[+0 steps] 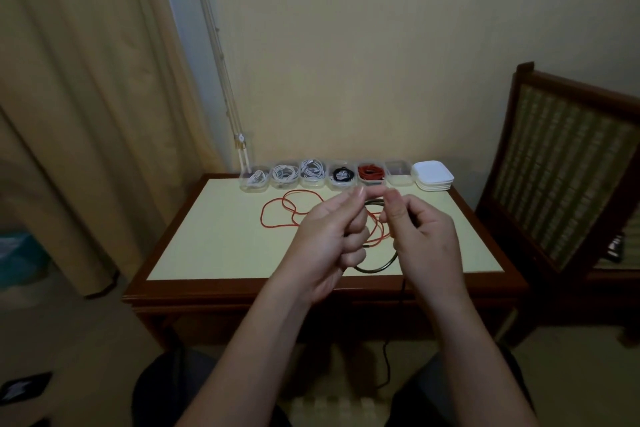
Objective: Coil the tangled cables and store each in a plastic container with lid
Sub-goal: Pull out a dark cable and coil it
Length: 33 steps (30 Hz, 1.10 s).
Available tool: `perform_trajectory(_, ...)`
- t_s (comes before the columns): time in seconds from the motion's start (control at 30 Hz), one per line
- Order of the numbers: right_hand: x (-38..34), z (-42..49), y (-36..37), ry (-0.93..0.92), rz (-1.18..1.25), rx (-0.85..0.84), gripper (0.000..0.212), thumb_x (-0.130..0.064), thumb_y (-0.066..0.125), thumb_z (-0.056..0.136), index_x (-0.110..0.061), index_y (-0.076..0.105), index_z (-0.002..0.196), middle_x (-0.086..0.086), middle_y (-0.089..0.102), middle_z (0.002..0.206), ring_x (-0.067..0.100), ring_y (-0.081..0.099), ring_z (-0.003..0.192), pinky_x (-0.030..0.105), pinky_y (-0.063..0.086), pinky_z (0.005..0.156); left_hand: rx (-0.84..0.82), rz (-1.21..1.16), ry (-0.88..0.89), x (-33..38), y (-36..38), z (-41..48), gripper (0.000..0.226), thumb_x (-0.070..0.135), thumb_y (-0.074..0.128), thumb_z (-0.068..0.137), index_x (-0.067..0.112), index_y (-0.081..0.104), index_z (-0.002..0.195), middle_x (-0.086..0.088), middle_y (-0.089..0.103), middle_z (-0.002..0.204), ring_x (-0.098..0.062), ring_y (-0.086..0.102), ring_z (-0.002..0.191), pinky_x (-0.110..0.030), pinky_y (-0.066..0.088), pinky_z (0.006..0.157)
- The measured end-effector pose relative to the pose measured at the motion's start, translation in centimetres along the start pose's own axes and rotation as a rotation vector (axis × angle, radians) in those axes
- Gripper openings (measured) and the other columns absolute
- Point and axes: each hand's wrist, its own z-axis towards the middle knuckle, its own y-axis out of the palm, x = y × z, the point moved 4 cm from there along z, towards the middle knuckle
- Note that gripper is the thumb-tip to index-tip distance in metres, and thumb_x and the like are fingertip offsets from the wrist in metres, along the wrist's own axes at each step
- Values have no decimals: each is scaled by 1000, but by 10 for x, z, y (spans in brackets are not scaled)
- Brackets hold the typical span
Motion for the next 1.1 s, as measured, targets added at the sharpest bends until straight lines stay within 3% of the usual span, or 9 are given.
perform_trajectory(0.17, 8, 6, -5, 81, 35, -93, 29, -35, 61, 99, -13, 70, 82, -10, 50, 57, 0, 41, 52, 15, 35, 51, 56, -236, -44, 6, -12, 3, 26, 23, 46, 103, 8, 64, 113, 9, 21, 53, -1, 14, 39, -15, 10, 32)
perform_trajectory(0.27, 15, 12, -18, 115, -26, -99, 21, -34, 65, 96, -14, 69, 90, 0, 53, 69, -1, 43, 55, 11, 37, 51, 52, -427, -78, 18, -22, 5, 22, 23, 47, 99, 11, 64, 105, 10, 22, 48, -3, 7, 43, -16, 10, 30)
perform_trajectory(0.4, 29, 15, -36, 166, -97, -62, 15, -32, 68, 94, -17, 69, 92, -5, 56, 68, -2, 48, 55, 8, 37, 52, 67, -678, -41, 36, -44, 7, 33, 23, 39, 107, 10, 68, 100, 8, 26, 47, -3, 9, 43, -21, 15, 28)
perform_trajectory(0.6, 39, 16, -51, 156, -344, -49, 8, -32, 69, 93, -27, 69, 87, -7, 66, 82, 9, 60, 79, 23, 43, 64, 160, -824, 120, 60, -78, 5, 31, 17, 41, 102, 6, 70, 104, 9, 28, 50, -5, 17, 37, -23, 16, 32)
perform_trajectory(0.73, 35, 14, -41, 5, -616, -118, 12, -31, 71, 92, -26, 70, 82, -19, 63, 76, 1, 58, 75, 8, 33, 61, 341, -608, 220, 56, -81, 6, 33, 5, 39, 103, -1, 59, 129, 7, 37, 60, -4, 28, 42, -16, 24, 38)
perform_trajectory(0.83, 30, 10, -25, -80, -728, -272, 13, -32, 67, 96, -29, 71, 84, -20, 62, 78, -1, 57, 79, 9, 33, 66, 415, -327, 300, 50, -77, 10, 30, 9, 46, 105, -1, 59, 130, 2, 57, 68, -5, 48, 51, -16, 40, 48)
perform_trajectory(1.0, 14, 4, -10, -175, -631, -412, 29, -36, 61, 98, -28, 65, 70, -16, 63, 68, 2, 58, 72, 14, 35, 64, 371, 148, 320, 35, -55, 11, 29, 16, 43, 107, 6, 60, 128, -3, 73, 76, -14, 68, 69, -19, 53, 59)
perform_trajectory(1.1, 4, 1, -6, -201, -502, -390, 36, -35, 59, 100, -24, 64, 66, -13, 60, 59, 8, 56, 63, 15, 33, 58, 285, 474, 291, 21, -43, 13, 31, 16, 41, 108, 10, 59, 132, -1, 73, 74, -15, 67, 64, -22, 51, 57)
